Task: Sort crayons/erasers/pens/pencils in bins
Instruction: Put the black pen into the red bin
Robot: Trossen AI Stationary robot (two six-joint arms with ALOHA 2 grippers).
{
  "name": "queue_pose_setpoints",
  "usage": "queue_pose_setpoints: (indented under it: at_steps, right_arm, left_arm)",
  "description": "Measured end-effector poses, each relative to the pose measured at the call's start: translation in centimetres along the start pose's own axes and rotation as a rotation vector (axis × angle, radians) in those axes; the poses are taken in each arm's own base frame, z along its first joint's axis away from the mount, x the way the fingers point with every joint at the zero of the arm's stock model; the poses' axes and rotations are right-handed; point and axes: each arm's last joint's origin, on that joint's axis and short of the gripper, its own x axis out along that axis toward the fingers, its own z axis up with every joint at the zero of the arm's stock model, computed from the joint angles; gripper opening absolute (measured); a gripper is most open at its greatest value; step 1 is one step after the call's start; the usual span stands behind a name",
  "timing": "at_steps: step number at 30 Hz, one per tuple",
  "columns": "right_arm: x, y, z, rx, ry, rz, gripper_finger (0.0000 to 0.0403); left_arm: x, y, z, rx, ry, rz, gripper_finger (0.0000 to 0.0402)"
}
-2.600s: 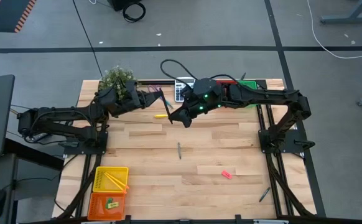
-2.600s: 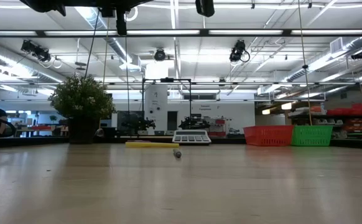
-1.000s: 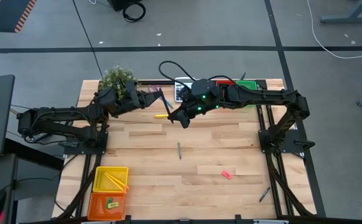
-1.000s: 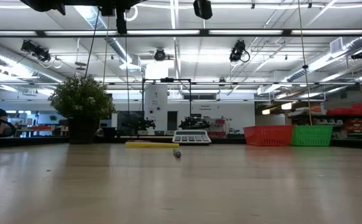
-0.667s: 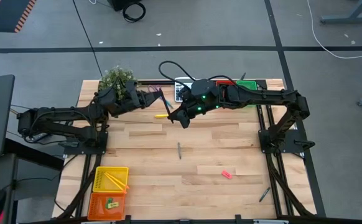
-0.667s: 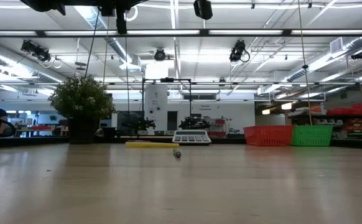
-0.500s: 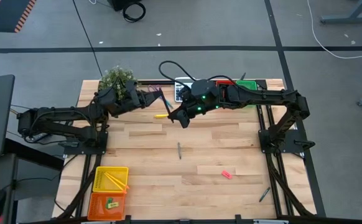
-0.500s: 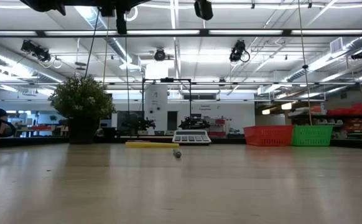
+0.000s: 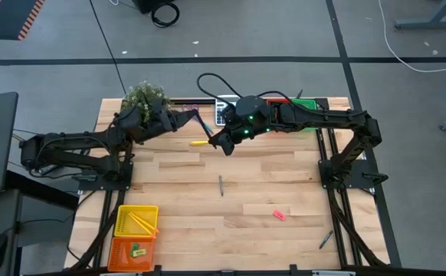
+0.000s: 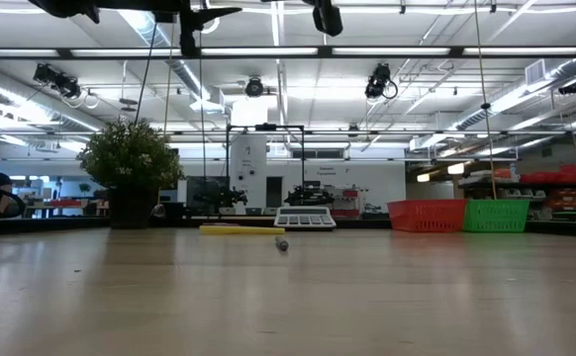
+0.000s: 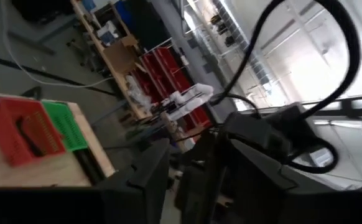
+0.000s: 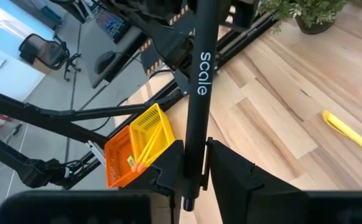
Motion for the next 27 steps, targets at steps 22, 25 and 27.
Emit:
queue_pose_setpoints:
  at_steps: [22, 25, 27]
  right_arm:
    - [-2.4, -3.3, 2.2, 0.020, -0.030, -0.107, 0.0068]
    - [-3.2, -4.0, 2.3, 0.027, -0.001, -0.150, 0.0068]
    - [-3.9, -4.5, 2.3, 0.033, 0.015, -0.179, 0.0068]
  left_arm:
    - [-2.5, -0.4, 2.2, 0.082, -0.009, 0.068, 0.0218]
    - [-2.9, -0.5, 2.3, 0.085, 0.006, 0.086, 0.0219]
    - [-3.2, -0.5, 2.3, 0.092, 0.013, 0.097, 0.0219]
